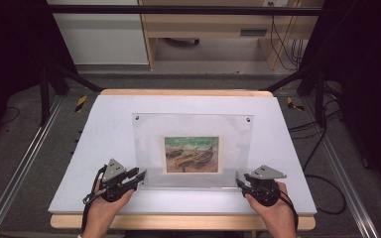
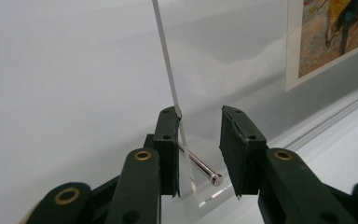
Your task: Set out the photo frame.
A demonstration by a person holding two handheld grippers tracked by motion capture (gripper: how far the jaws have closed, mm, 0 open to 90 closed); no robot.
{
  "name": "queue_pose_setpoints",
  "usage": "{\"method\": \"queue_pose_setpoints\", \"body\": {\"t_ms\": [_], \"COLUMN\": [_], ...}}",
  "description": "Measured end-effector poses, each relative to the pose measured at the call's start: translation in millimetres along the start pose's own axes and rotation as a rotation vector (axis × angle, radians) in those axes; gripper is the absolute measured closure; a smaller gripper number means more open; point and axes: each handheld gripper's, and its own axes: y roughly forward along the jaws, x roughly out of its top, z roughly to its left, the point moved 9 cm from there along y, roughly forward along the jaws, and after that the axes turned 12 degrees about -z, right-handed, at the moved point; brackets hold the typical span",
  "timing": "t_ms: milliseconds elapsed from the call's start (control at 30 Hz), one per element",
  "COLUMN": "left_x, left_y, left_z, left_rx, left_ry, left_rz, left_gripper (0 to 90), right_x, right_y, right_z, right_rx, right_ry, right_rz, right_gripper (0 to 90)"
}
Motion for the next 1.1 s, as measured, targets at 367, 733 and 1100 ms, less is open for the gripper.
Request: {"method": "queue_pose_setpoints", "body": {"t_ms": [367, 733, 1100], "left_x": [-3.1, -7.7, -13.7], "left_y": [-2.3, -5.0, -7.8], "left_z": [-1.6, -4.0, -6.2], "left_rx": [-0.006, -0.014, -0.024], "left_ry": [0.004, 0.012, 0.026], "left_rz": [0.011, 0.030, 0.052], "left_gripper": [67.3, 67.2, 67.4], "right_x": [-2.9, -6.8, -12.6], "right_y": [-1.1, -2.4, -3.3], "right_z": [1.6, 2.8, 6.1], "right_rx": [-0.001, 0.000, 0.008], "right_ry": [-0.001, -0.012, -0.008], "right_rz": [0.010, 0.026, 0.046], "right_gripper": [63.0, 63.8, 64.1]}}
